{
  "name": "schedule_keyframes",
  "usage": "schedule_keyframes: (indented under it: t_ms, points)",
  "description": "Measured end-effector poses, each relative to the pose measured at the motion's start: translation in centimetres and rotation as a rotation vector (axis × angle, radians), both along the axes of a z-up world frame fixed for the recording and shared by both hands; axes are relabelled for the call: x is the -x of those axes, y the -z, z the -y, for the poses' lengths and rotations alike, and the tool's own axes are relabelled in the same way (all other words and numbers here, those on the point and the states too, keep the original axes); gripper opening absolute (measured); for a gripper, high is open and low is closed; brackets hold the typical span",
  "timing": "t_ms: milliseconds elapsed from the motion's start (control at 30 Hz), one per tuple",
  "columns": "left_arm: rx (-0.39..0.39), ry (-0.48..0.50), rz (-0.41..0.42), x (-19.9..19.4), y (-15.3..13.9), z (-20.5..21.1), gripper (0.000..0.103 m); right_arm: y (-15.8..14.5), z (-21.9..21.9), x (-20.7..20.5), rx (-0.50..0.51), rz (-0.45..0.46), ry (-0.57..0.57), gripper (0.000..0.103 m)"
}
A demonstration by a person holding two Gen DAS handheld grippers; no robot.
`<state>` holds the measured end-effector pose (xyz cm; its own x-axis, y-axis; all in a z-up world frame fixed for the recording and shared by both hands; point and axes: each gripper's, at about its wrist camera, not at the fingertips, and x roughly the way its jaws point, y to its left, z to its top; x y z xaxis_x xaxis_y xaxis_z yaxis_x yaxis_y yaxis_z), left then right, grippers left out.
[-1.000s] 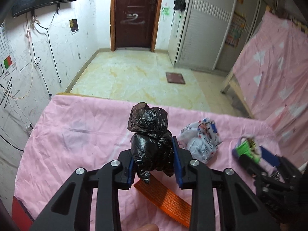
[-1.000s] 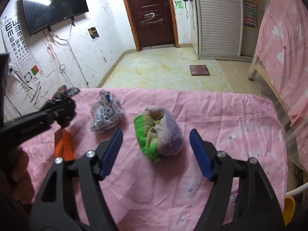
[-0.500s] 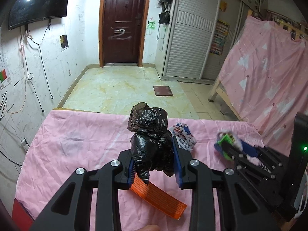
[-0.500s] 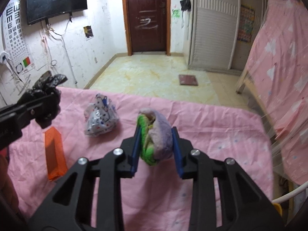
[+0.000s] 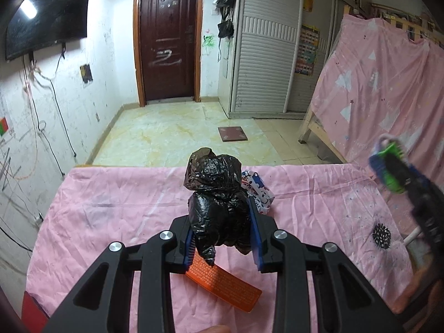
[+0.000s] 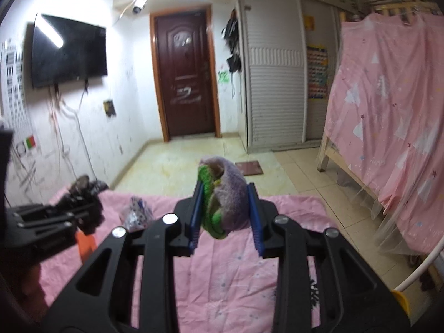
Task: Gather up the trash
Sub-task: 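Carry the black bag and green-purple bundle to the yellow bin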
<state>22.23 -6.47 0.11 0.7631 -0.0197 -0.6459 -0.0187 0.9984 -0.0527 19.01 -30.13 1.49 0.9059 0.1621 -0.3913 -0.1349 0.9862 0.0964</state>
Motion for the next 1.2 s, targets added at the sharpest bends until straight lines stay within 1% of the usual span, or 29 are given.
schedule_keyframes:
  t_ms: [167,333,467,600,700,833,1000,1100,1200]
  points:
    - [-0.043,0.010,0.019,0.3,0.3,0.9,0.025,-0.1,2.0,1.8,-0.066,0.015,0.033,0.029]
    - [-0.087,0.014,0.055,0.8,0.2,1.8,0.025,-0.5,5.0,4.1,-0.154,0.028,0.066,0.029]
    - [-0.100,0.017,0.053,0.9,0.1,2.3,0.025,-0.8,7.1,6.1,-0.179,0.041,0.098,0.029]
    - [-0.104,0.019,0.070,1.7,-0.6,2.9,0.025,-0.8,8.9,8.0,-0.199,0.052,0.133,0.029]
    - [-0.121,0.030,0.080,2.4,-0.8,3.8,0.025,-0.7,10.6,9.3,-0.235,0.056,0.147,0.029]
    - [-0.124,0.050,0.081,3.2,-1.1,5.0,0.025,-0.9,12.1,10.8,-0.236,0.073,0.176,0.029]
    - [-0.118,0.107,0.098,4.5,-1.9,7.5,0.025,-1.0,14.0,12.3,-0.243,0.086,0.203,0.029]
    - [-0.101,0.171,0.105,5.5,-2.8,9.9,0.025,-1.0,15.0,12.9,-0.229,0.084,0.227,0.029]
    - [-0.074,0.243,0.094,6.3,-3.2,12.1,0.025,-0.8,16.6,13.6,-0.238,0.069,0.257,0.029]
